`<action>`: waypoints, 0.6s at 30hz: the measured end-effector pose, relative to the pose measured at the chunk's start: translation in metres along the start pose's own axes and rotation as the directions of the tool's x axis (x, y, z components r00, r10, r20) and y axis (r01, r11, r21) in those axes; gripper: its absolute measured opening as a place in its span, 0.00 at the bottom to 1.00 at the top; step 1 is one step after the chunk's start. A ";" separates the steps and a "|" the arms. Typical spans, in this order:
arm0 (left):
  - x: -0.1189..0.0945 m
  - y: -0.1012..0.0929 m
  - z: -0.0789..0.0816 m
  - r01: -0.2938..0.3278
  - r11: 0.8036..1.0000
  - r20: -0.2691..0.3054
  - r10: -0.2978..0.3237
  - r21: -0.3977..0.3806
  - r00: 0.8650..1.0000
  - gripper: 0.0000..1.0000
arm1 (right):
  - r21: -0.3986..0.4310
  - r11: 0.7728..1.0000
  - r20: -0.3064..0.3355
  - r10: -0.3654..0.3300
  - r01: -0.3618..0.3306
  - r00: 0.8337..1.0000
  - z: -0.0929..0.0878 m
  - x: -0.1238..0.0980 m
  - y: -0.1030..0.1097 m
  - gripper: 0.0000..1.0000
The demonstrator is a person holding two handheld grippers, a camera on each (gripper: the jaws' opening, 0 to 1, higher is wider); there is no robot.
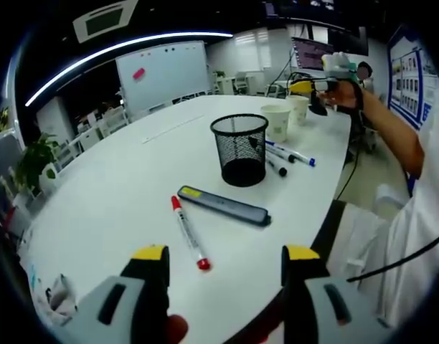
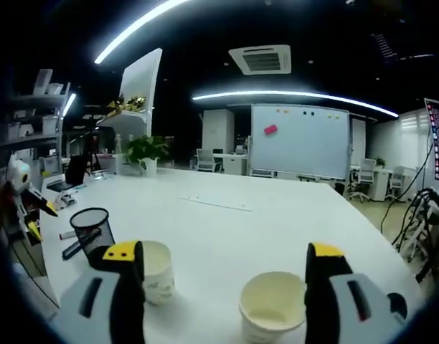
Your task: Place the scattered laser pointers and whiteboard markers into the pen holder and stack the scattered paper cups together
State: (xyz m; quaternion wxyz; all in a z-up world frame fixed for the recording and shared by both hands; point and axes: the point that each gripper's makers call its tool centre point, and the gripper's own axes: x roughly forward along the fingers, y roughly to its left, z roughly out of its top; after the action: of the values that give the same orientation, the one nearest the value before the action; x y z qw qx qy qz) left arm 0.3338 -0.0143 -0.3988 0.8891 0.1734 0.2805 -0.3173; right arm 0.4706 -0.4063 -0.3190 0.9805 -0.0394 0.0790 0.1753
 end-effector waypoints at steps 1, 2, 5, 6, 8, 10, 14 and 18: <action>0.000 0.000 0.000 0.000 1.000 0.002 0.000 -0.001 1.000 0.63 | 0.001 1.000 -0.005 0.003 -0.003 1.000 -0.001 0.001 0.001 0.92; 0.000 0.000 0.001 0.001 1.000 0.002 -0.001 -0.002 1.000 0.63 | 0.003 1.000 -0.005 0.004 -0.004 1.000 -0.002 0.001 0.002 0.92; 0.000 0.000 -0.001 0.001 1.000 0.001 -0.001 -0.002 1.000 0.63 | 0.006 1.000 -0.006 0.007 -0.007 1.000 -0.003 0.001 0.002 0.92; 0.000 0.000 -0.001 0.000 1.000 0.000 0.000 -0.003 1.000 0.63 | 0.005 1.000 -0.006 0.009 -0.009 1.000 -0.003 0.001 0.003 0.92; 0.000 0.001 -0.002 -0.001 1.000 0.001 0.001 -0.004 1.000 0.63 | 0.005 1.000 -0.007 0.013 -0.013 1.000 -0.003 0.002 0.004 0.92; 0.000 0.001 -0.002 -0.001 1.000 0.001 0.001 -0.006 1.000 0.63 | 0.003 1.000 -0.008 0.020 -0.020 1.000 -0.003 0.003 0.007 0.92; 0.001 0.000 -0.001 0.003 1.000 0.002 -0.003 -0.004 1.000 0.63 | -0.004 0.999 -0.011 0.033 -0.034 0.999 -0.002 0.003 0.013 0.91; 0.000 0.000 -0.001 0.003 1.000 0.005 -0.003 -0.006 1.000 0.63 | -0.011 0.999 -0.014 0.044 -0.044 0.999 -0.002 0.005 0.014 0.91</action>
State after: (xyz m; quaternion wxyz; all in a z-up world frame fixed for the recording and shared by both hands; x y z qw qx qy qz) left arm 0.3335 -0.0135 -0.3998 0.8898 0.1695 0.2795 -0.3183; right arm 0.4694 -0.3914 -0.3227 0.9756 -0.0444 0.0856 0.1971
